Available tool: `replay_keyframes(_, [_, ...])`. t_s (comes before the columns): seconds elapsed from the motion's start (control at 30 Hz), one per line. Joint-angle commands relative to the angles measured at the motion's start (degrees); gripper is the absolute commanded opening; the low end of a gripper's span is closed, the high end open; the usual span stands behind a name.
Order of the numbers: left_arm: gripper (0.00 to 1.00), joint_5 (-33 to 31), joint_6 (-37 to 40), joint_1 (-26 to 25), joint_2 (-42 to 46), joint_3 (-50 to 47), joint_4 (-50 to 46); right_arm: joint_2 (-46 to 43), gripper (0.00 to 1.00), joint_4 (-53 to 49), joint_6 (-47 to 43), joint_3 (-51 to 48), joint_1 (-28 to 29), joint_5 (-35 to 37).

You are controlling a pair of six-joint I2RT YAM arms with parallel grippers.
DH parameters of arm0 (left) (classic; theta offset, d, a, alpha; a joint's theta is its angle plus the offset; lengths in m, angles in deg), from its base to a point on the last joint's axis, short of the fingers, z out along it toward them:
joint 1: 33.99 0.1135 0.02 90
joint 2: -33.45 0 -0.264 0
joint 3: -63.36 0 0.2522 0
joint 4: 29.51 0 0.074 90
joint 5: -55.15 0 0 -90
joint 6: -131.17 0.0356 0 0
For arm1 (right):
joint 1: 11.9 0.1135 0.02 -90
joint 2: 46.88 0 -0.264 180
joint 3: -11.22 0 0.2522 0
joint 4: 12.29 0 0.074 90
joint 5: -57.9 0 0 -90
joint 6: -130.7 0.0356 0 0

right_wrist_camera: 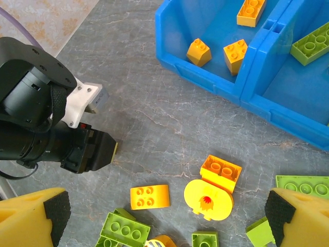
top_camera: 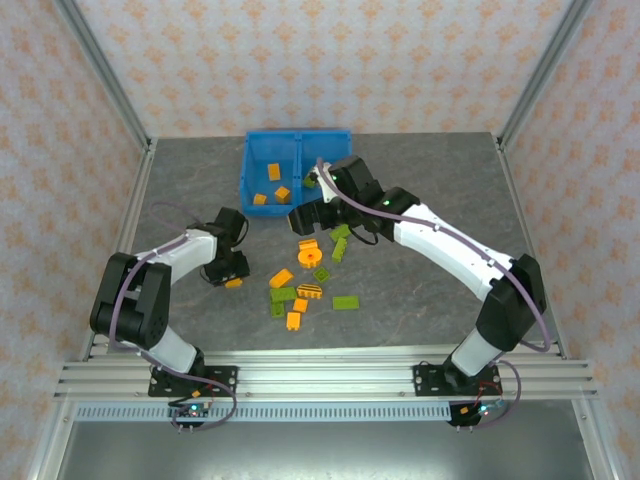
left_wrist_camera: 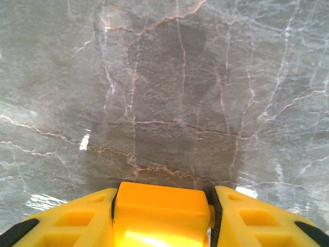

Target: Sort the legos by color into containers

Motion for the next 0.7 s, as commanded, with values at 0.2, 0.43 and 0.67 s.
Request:
replay_keyframes(0.2, [0.36, 6.3, -2.8, 0.0, 4.9, 4.1, -3.8, -1.0, 0.99, 1.3, 1.8, 0.2, 0.0, 2.7])
replay_keyframes(0.43, [0.37, -1.3, 2.8, 0.0, 2.6, 26.6, -7.2, -2.3, 0.99, 1.9, 2.2, -0.2, 0.0, 4.2])
replay_keyframes(0.67, [0.37, -9.2, 5.8, 0.0, -14.5, 54.6, -6.3, -2.2, 0.99, 2.1, 3.8, 0.0, 0.0, 5.8])
